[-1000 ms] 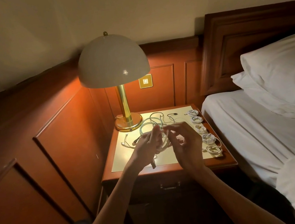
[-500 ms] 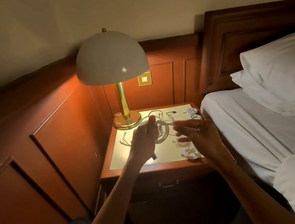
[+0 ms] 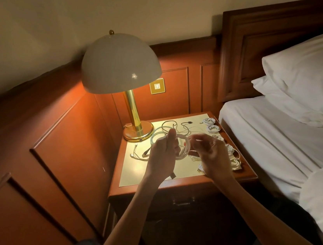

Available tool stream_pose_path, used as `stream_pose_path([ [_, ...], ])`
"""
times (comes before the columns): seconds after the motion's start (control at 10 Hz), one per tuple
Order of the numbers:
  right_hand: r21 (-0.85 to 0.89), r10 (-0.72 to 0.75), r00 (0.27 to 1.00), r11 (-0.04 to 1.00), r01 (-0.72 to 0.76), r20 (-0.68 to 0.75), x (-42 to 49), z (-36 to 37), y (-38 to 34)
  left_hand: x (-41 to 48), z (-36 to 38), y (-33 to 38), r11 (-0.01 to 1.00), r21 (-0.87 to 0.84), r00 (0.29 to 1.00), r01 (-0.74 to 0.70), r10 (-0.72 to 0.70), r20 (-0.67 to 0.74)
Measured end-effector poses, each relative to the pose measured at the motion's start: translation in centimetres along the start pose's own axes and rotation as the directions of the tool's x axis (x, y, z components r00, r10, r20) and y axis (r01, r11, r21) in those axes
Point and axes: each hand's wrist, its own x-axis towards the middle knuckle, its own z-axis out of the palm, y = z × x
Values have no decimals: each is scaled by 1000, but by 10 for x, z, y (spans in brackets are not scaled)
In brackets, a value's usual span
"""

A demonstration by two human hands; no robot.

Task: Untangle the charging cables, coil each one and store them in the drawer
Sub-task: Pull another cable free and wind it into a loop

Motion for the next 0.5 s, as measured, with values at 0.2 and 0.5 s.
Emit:
stream_pose_path([
  [0.2,575,396,907,712,-403,146,2,14,-13,3,-3,2,970,175,976,-166,187,-113],
  [0.5,491,356,931,827,-273,-81,-2,30,-13,7,-2,-5,995,56,987,-81,88,-136],
])
